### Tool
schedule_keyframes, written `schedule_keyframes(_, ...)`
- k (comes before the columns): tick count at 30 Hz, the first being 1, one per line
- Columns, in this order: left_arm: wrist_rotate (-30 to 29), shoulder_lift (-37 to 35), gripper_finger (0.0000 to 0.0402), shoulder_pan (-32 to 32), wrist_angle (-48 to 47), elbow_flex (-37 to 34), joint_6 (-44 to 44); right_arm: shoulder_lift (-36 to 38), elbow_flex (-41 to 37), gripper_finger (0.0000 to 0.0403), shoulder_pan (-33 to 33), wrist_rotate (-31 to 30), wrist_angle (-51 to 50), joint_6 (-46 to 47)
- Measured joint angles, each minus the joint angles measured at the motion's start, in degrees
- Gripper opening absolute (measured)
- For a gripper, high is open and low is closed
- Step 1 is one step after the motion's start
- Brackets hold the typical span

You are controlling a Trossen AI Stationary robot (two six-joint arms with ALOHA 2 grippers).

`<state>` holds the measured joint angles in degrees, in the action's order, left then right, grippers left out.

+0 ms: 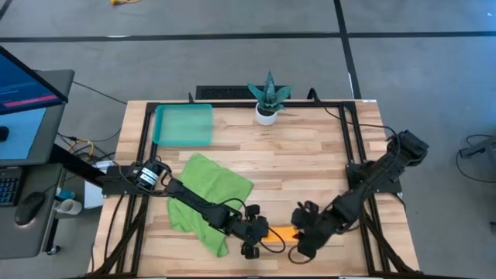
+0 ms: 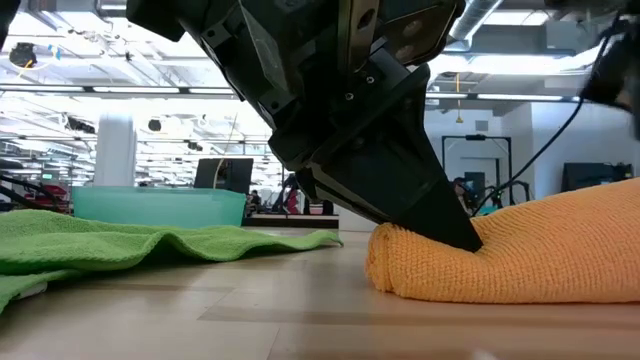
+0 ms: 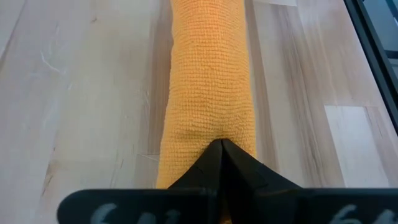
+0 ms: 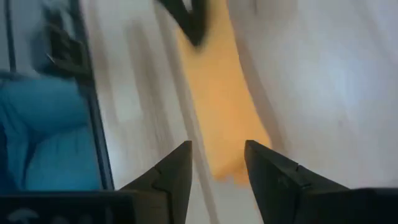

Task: Roll microfiber towels into tight, uniform cylinder then place into a basket
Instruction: Roll the yellow microfiber cloth

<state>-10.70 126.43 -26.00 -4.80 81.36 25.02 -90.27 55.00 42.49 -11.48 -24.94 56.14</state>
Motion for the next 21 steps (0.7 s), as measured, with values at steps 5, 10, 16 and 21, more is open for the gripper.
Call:
schedule_keyframes(5, -0.02, 0.0, 0.0, 0.01, 0.0, 0.0, 0.05, -3.72, 0.11, 0.017, 3.05, -14.96, 6.26, -5.78)
schedule_keyframes(10, -0.04, 0.0, 0.0, 0.02, 0.0, -0.02, 0.22, -9.3, 0.11, 0.017, 2.74, -15.81, 8.23, -6.64)
schedule_keyframes(16, -0.07, 0.0, 0.0, 0.0, 0.0, -0.02, 0.24, -13.97, 0.16, 0.0162, 3.14, -12.44, 10.0, -6.19)
schedule_keyframes(21, -0.07, 0.0, 0.0, 0.02, 0.02, -0.02, 0.24, -15.35, 0.35, 0.0137, 4.32, -12.03, 10.12, -5.2)
